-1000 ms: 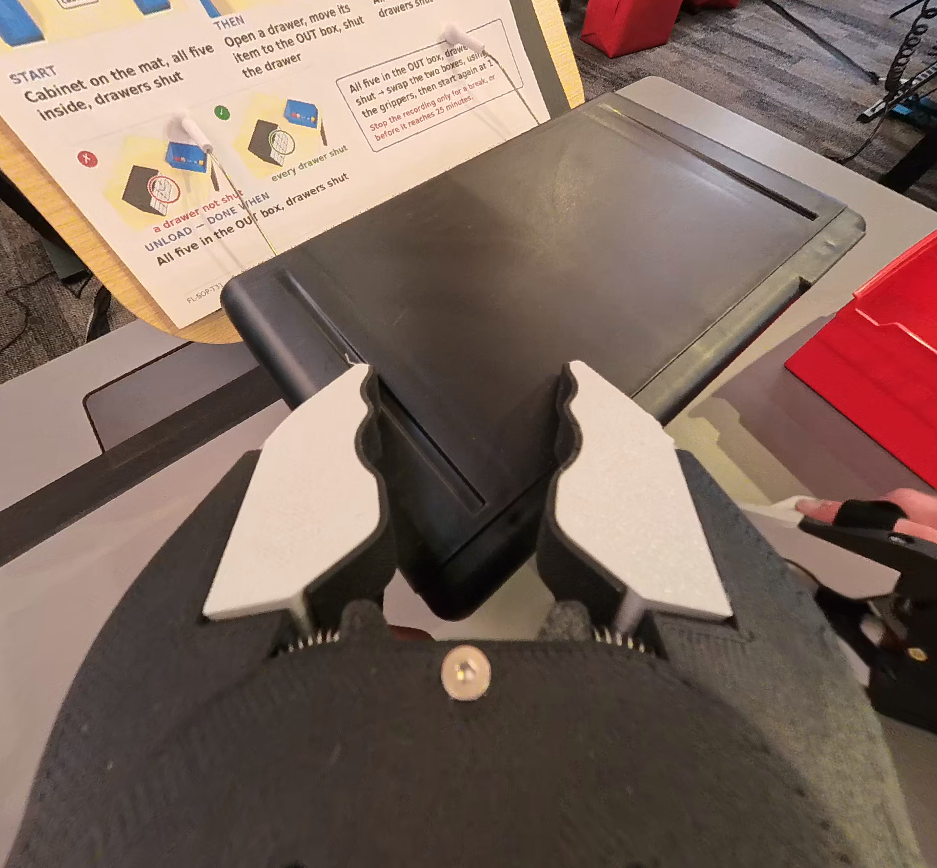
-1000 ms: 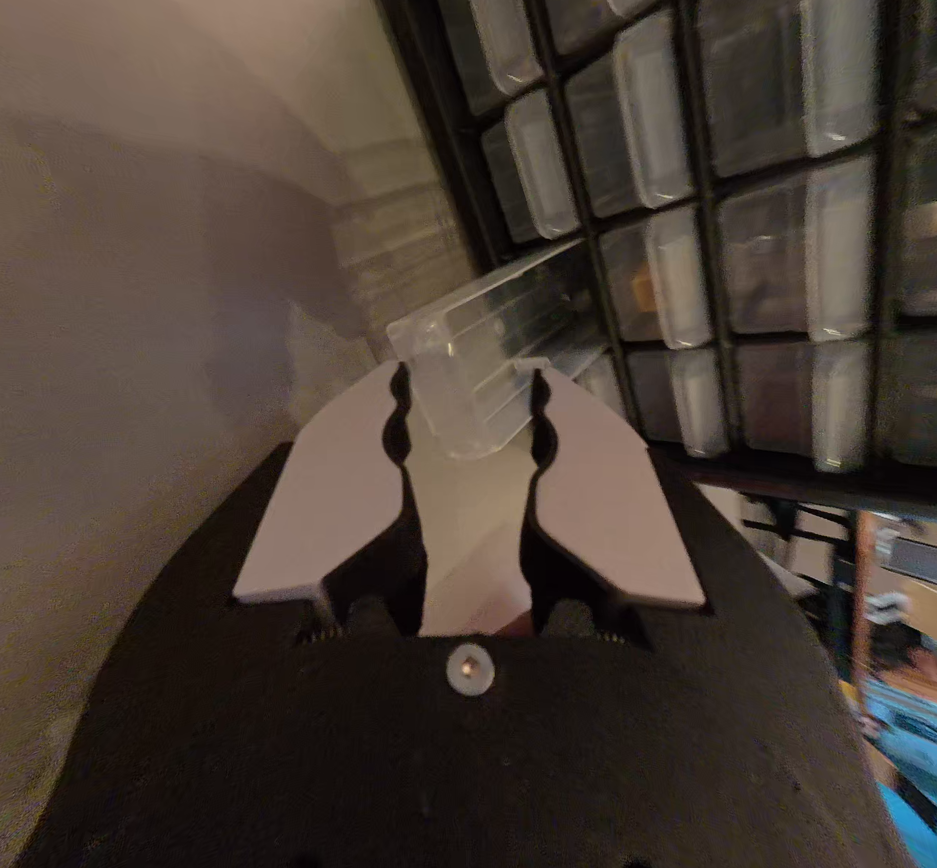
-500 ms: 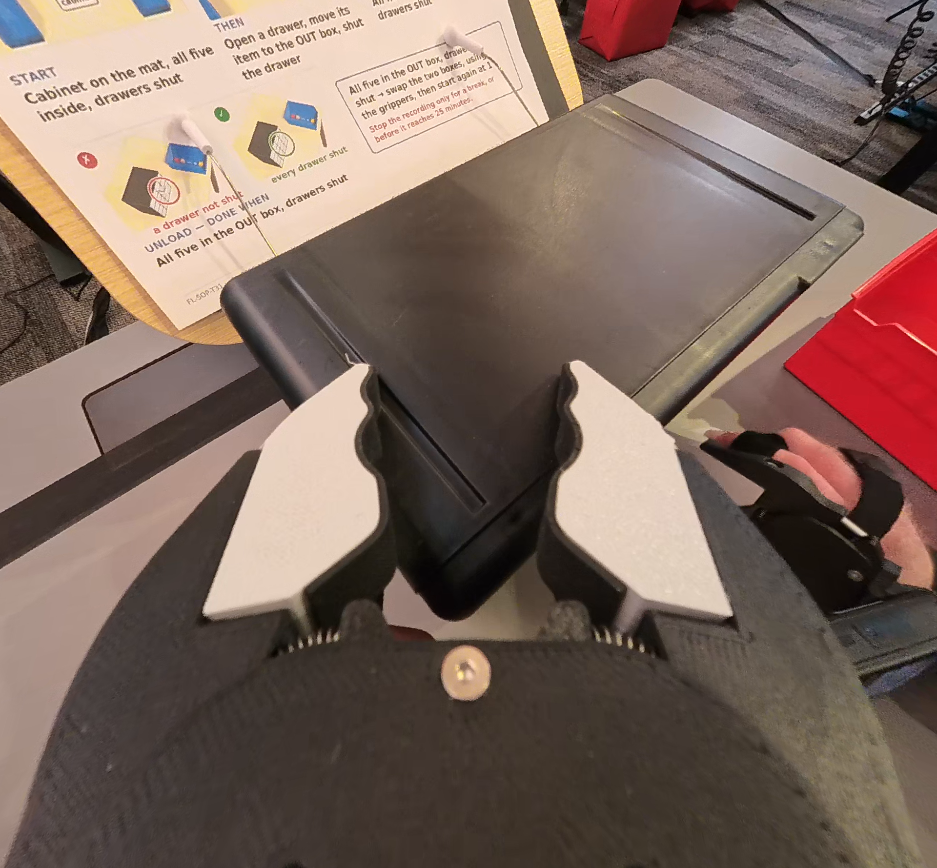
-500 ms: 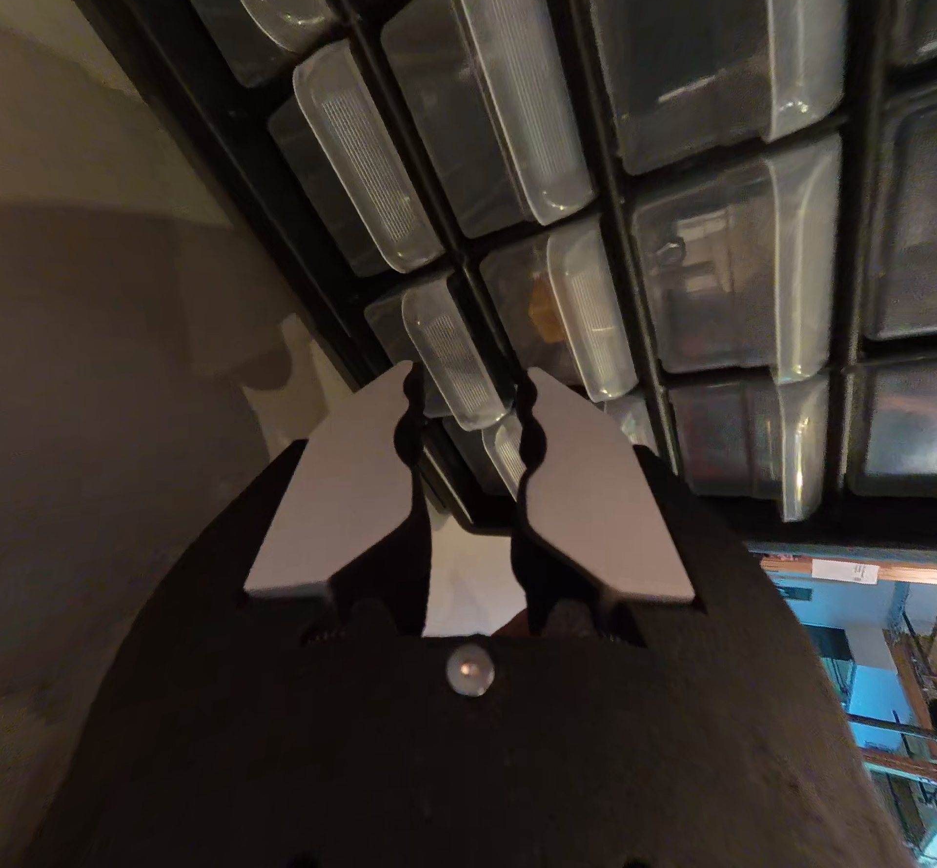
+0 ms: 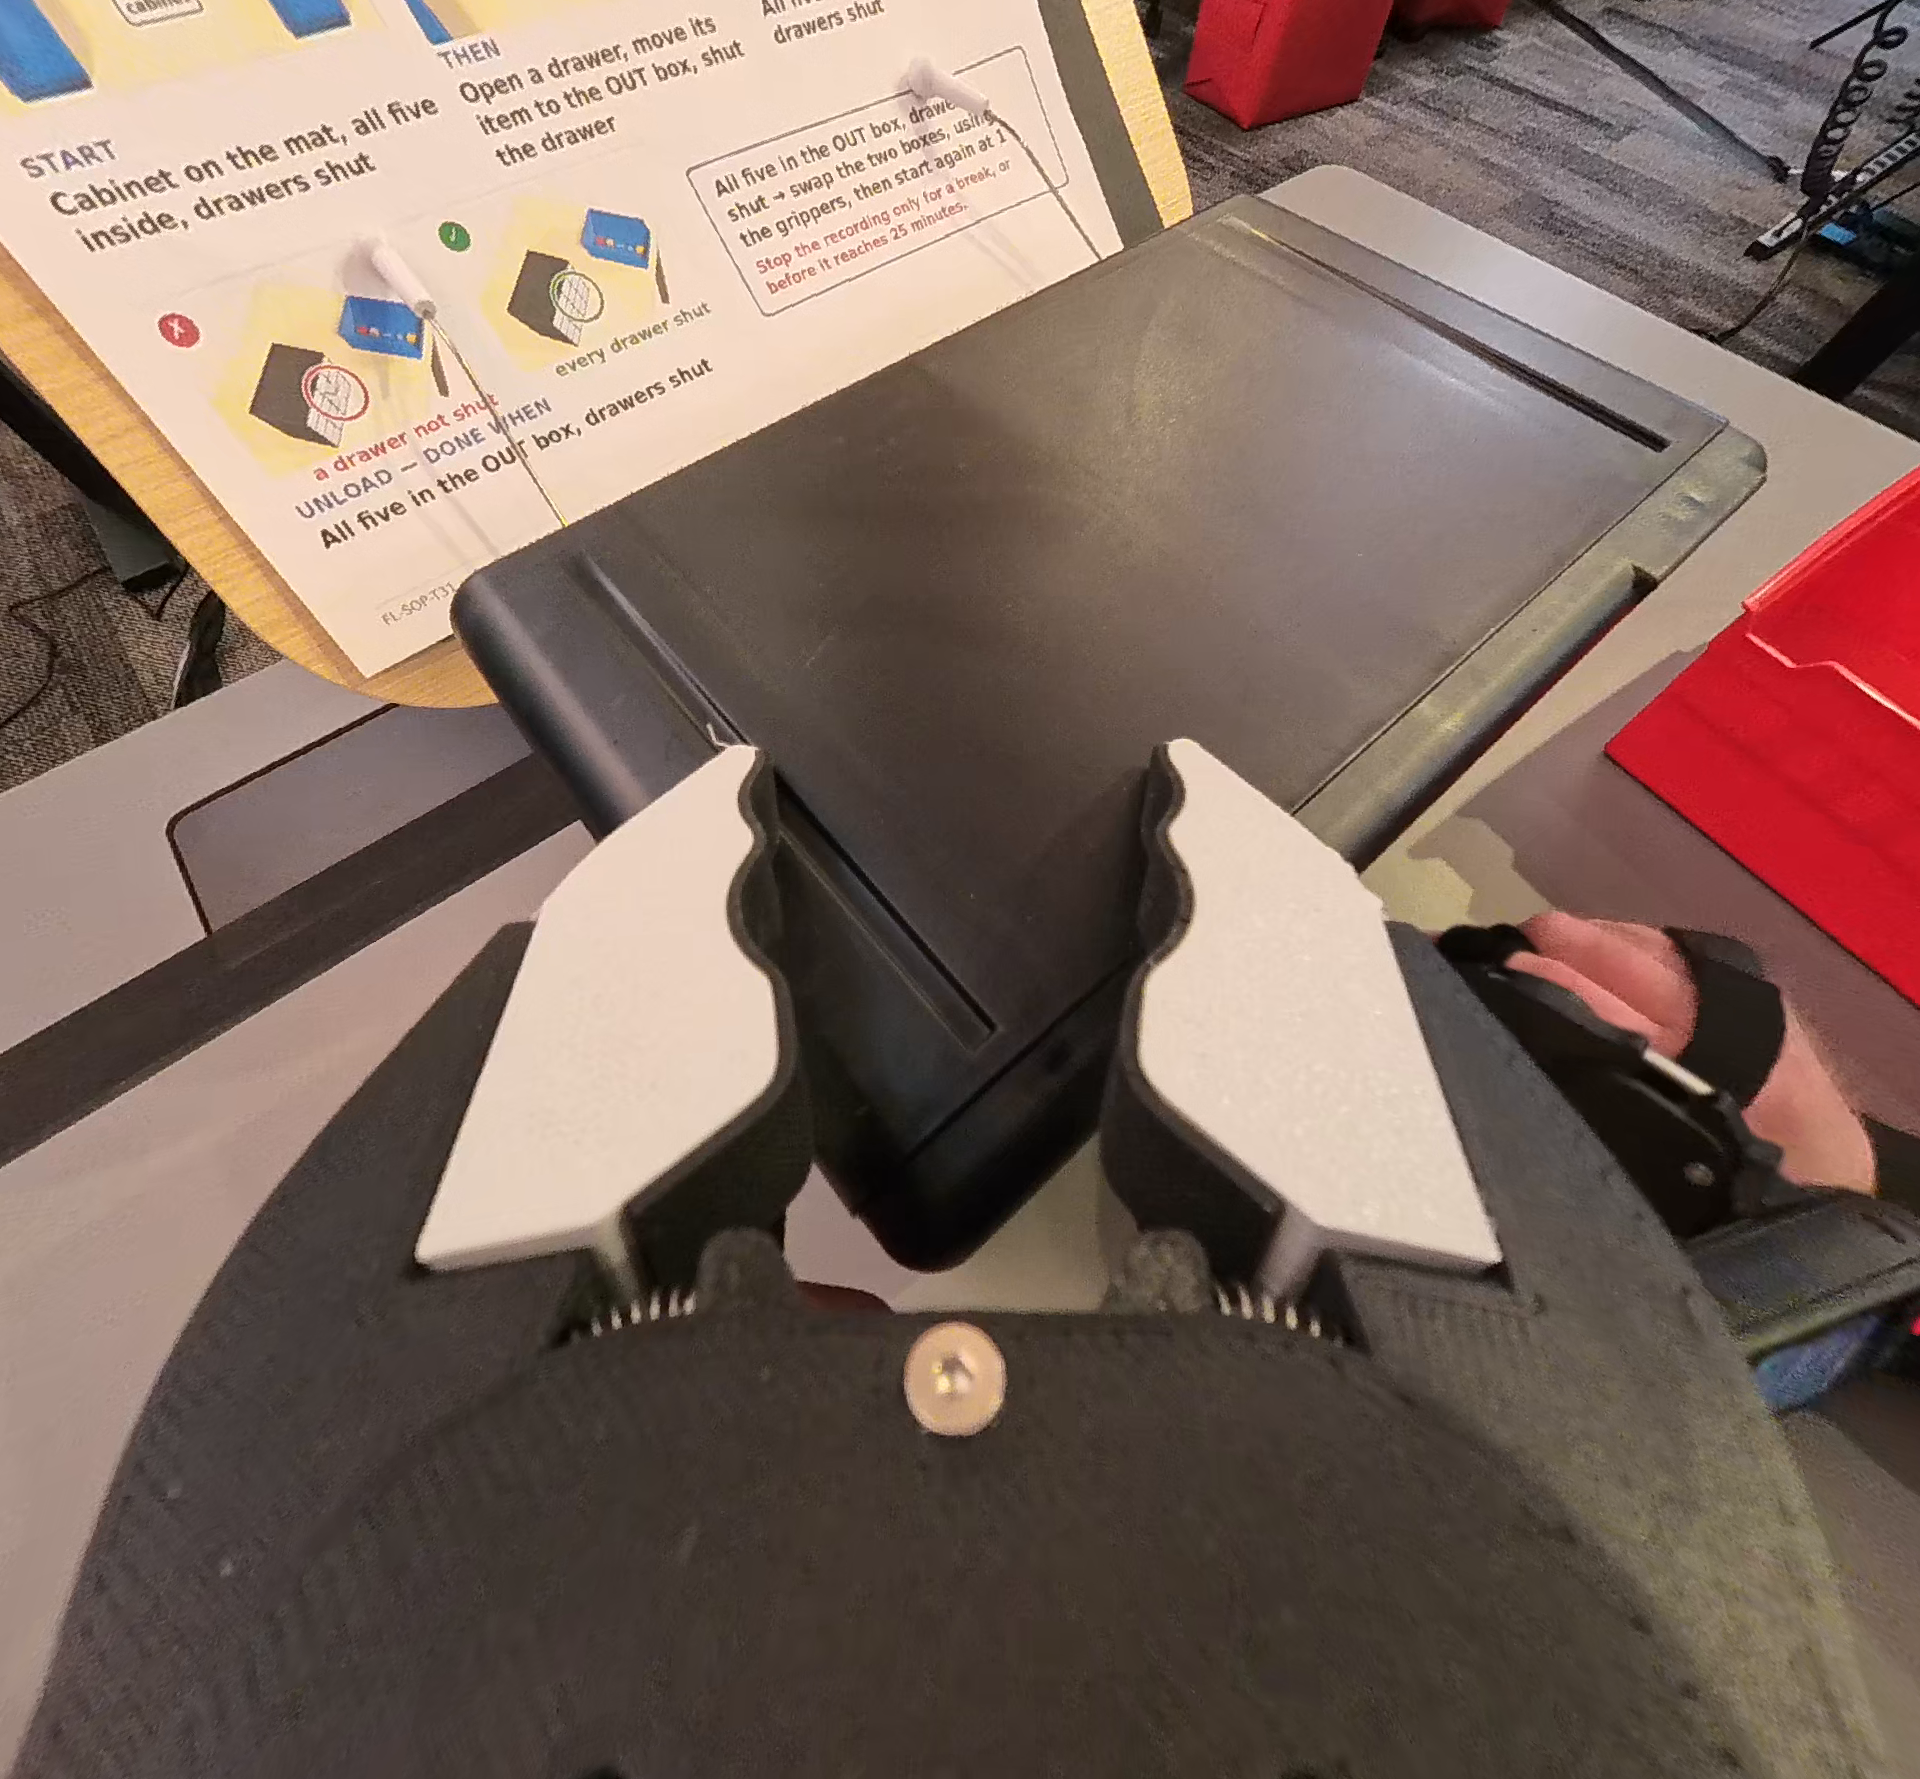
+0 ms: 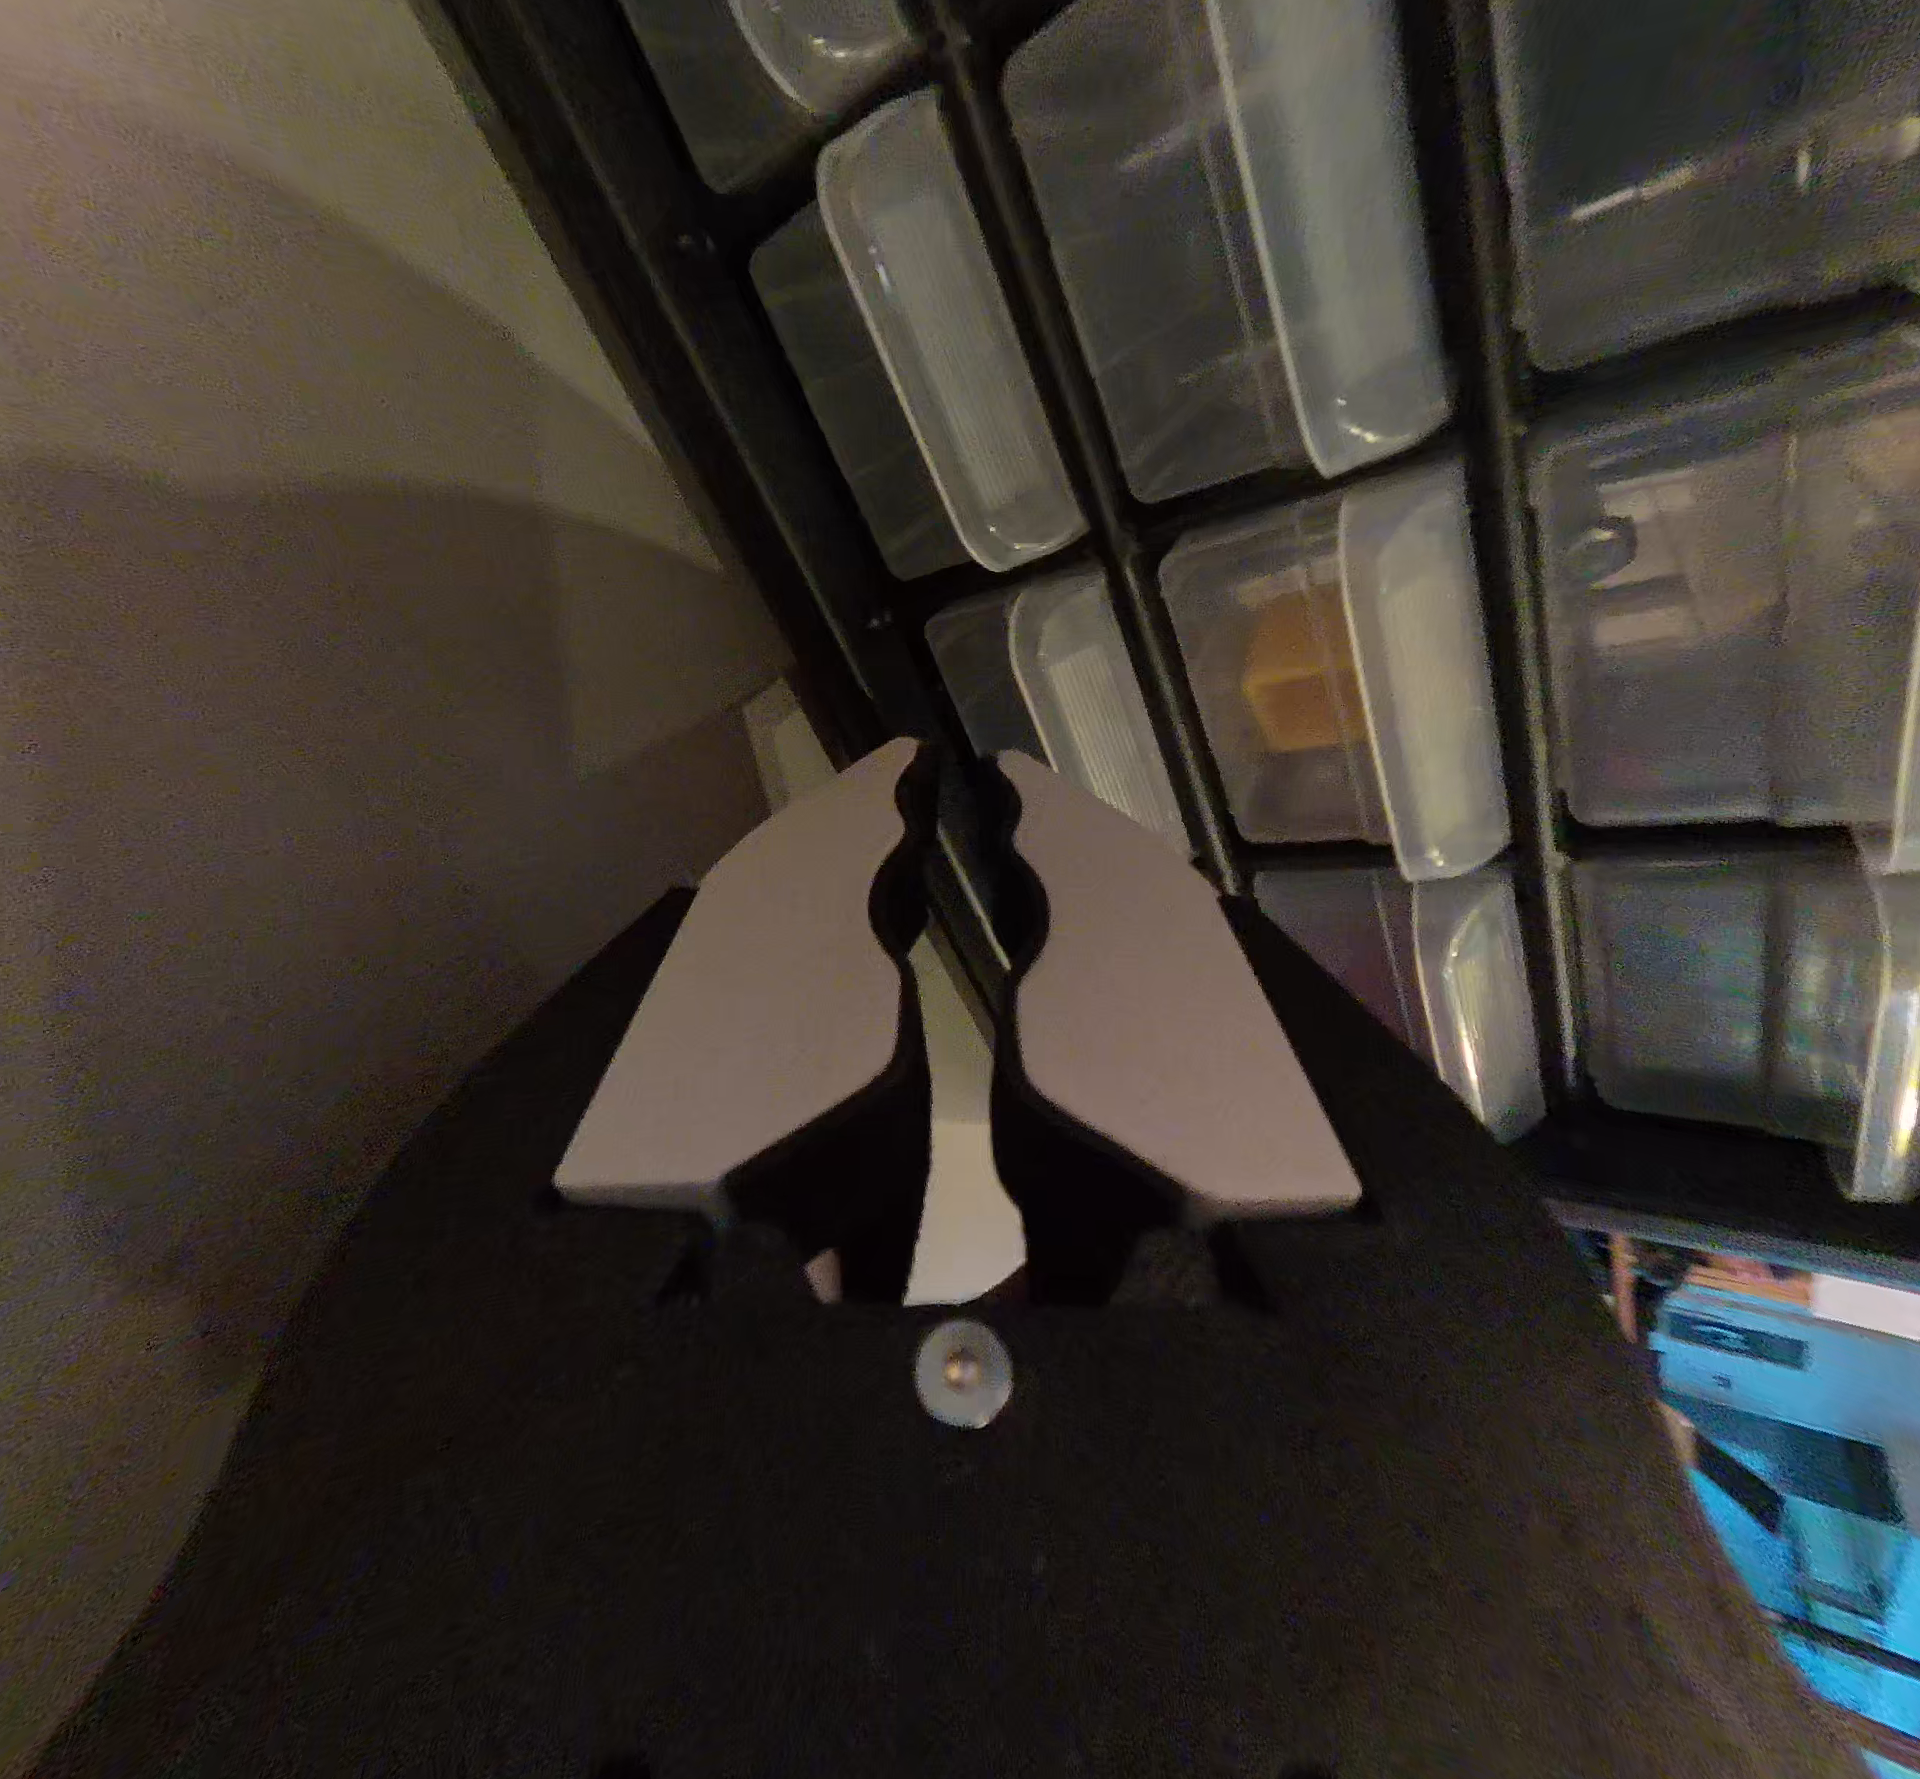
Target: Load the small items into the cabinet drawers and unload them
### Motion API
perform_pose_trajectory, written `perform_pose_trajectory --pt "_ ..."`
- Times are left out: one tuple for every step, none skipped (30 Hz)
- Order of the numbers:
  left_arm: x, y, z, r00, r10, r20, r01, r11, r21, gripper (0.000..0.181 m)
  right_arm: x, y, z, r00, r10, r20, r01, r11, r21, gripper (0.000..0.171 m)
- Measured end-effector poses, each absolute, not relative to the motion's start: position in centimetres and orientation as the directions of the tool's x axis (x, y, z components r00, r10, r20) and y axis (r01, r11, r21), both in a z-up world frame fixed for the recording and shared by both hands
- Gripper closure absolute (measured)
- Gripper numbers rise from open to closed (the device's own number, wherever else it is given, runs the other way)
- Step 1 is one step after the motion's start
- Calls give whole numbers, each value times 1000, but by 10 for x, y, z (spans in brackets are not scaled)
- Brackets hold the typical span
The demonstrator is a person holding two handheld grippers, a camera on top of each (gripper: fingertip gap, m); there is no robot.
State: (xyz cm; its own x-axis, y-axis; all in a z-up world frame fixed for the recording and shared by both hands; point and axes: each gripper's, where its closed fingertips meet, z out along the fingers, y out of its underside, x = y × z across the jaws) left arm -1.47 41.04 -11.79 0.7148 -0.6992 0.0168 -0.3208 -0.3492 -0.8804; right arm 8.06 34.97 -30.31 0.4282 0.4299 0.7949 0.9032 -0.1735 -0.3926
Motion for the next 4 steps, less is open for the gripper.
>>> perform_pose_trajectory --pt "-15 410 -118 714 -700 16 -321 -348 -881 114 79 348 -305 412 430 803 911 -166 -378 164" --pt "-15 410 -118 714 -700 16 -321 -348 -881 112 75 344 -305 404 444 800 914 -150 -378 164" --pt "-15 410 -118 714 -700 17 -320 -348 -881 112 71 339 -302 402 455 795 913 -133 -386 162" --pt "-15 410 -118 714 -699 17 -320 -348 -881 112 69 335 -295 404 447 798 911 -117 -395 161"
